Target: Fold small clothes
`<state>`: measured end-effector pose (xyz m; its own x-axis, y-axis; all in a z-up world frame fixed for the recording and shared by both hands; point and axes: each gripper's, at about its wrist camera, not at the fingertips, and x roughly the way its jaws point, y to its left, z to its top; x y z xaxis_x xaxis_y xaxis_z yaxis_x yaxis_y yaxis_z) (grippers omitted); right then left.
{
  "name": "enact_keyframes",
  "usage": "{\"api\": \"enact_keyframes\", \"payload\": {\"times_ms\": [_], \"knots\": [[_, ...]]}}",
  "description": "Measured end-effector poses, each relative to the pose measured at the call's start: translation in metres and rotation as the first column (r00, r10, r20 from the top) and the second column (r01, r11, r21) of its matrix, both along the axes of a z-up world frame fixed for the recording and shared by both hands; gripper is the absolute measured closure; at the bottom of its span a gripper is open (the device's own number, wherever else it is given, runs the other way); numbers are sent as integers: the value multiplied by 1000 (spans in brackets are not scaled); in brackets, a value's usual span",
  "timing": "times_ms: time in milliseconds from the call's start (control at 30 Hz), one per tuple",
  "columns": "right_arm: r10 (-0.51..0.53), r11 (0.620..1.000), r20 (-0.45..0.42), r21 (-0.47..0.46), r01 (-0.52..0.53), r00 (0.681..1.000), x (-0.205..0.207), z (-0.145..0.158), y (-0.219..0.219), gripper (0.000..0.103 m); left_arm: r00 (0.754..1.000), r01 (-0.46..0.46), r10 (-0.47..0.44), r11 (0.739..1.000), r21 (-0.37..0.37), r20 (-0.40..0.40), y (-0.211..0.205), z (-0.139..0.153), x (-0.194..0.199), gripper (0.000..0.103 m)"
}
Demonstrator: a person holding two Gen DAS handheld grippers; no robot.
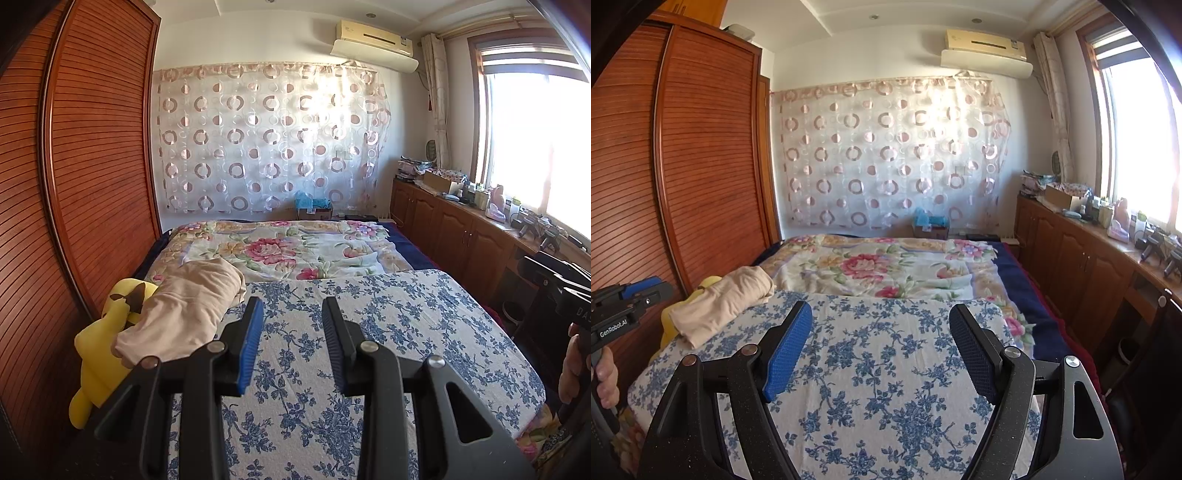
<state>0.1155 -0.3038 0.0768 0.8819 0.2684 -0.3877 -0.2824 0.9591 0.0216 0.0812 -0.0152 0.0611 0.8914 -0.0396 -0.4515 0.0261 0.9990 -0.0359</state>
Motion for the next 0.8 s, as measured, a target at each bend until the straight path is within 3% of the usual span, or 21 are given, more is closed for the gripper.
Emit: {"api": "enact_keyframes", "payload": {"times_ms": [800], "knots": [[-8, 1000, -2, -2, 8, 1000, -3, -1, -7, 24, 1000, -3, 3, 1000, 5, 10, -5, 7, -4, 71]]}}
